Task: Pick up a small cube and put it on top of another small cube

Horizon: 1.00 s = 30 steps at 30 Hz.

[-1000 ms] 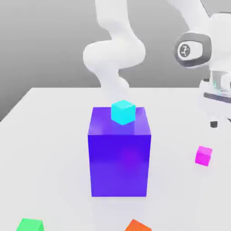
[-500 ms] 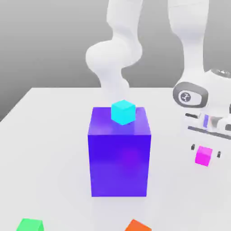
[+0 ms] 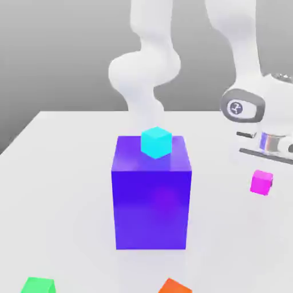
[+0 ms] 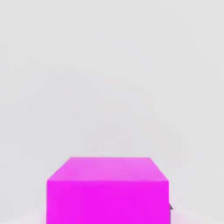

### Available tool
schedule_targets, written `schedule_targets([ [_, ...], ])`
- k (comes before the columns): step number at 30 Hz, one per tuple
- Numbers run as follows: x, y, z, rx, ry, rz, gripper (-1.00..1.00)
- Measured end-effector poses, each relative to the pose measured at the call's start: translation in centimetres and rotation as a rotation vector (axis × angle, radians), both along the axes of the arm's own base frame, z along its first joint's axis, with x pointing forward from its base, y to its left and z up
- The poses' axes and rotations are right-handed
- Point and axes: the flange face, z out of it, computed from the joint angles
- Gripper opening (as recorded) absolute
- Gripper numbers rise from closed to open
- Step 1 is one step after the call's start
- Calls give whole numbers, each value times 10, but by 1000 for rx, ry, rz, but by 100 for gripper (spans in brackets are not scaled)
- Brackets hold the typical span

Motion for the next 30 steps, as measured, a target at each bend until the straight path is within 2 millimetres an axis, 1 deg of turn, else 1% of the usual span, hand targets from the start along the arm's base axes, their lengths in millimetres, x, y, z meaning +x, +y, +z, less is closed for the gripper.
schedule_targets([
  [1, 17, -5, 1, -3, 7, -72, -100],
  [3, 54, -21, 1, -9, 20, -234, -100],
  [5, 91, -44, 0, -15, 32, -405, -100],
  [7, 128, -72, 0, -21, 41, -577, -100],
  [9, 161, -104, 0, -27, 48, -749, -100],
  [12, 206, -160, 2, -34, 55, -1004, -100],
  [16, 253, -246, 7, -41, 56, -1339, -100],
  [19, 278, -316, 15, -43, 48, -1584, -100],
  [21, 288, -365, 22, -41, 39, -1745, -100],
  [23, 295, -415, 31, -37, 25, -1903, -100],
  [26, 296, -489, 49, -27, -4, -2134, -100],
  [27, 291, -508, 51, -21, -12, -2190, -100],
  [28, 288, -517, 46, -18, -17, -2219, -100],
  [30, 286, -524, 21, -15, -21, -2240, -100],
])
